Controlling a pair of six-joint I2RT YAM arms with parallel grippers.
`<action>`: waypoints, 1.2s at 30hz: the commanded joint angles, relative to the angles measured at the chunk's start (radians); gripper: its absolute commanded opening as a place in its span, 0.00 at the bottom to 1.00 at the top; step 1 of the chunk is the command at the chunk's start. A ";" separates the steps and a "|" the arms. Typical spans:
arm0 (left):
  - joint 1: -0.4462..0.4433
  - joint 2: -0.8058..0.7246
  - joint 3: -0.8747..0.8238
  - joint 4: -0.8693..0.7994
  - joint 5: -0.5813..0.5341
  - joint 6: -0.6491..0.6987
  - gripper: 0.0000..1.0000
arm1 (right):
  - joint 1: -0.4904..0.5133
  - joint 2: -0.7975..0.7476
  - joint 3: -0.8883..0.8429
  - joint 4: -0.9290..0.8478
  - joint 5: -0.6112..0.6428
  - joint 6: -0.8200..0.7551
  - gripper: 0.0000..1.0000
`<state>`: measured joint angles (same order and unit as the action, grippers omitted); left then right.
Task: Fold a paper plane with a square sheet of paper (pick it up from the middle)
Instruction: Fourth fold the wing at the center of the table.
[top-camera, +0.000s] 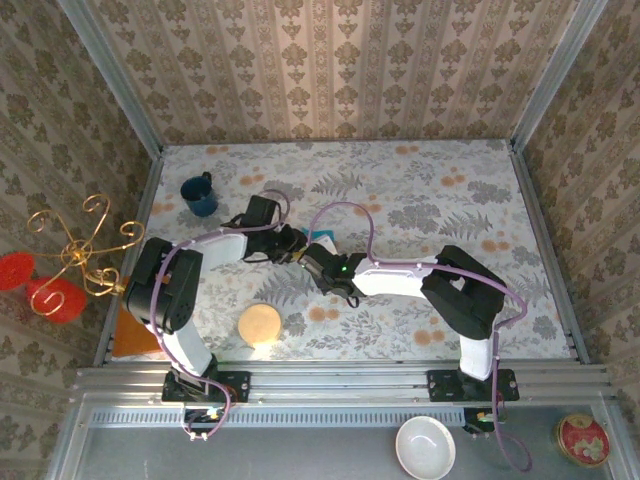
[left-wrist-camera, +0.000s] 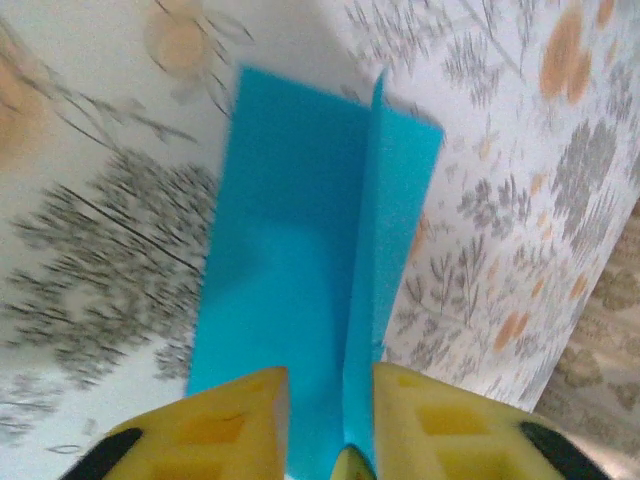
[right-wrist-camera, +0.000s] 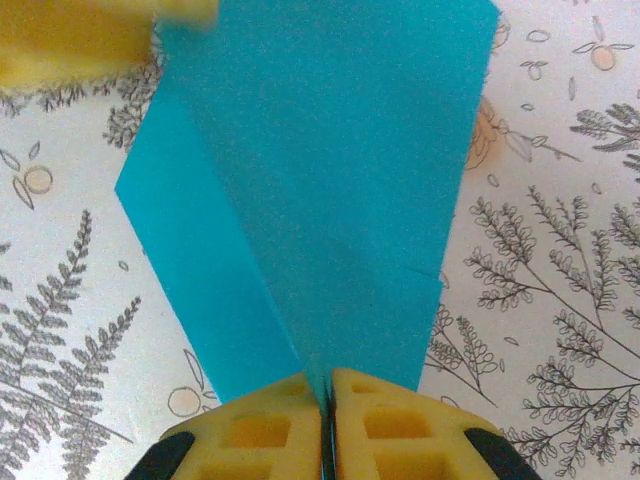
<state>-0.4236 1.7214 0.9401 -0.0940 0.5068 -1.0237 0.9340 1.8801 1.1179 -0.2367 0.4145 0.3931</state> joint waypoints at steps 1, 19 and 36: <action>0.041 -0.036 0.034 -0.072 -0.043 0.065 0.33 | -0.003 0.023 -0.023 0.014 -0.046 -0.015 0.11; 0.045 -0.133 -0.043 -0.041 -0.090 0.127 0.45 | -0.202 -0.041 -0.192 0.297 -0.611 0.112 0.05; -0.105 -0.012 -0.088 0.189 0.043 0.130 0.52 | -0.375 0.007 -0.309 0.580 -0.999 0.231 0.05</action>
<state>-0.5201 1.6791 0.8612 0.0345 0.5091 -0.9184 0.5709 1.8641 0.8223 0.2989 -0.5095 0.6006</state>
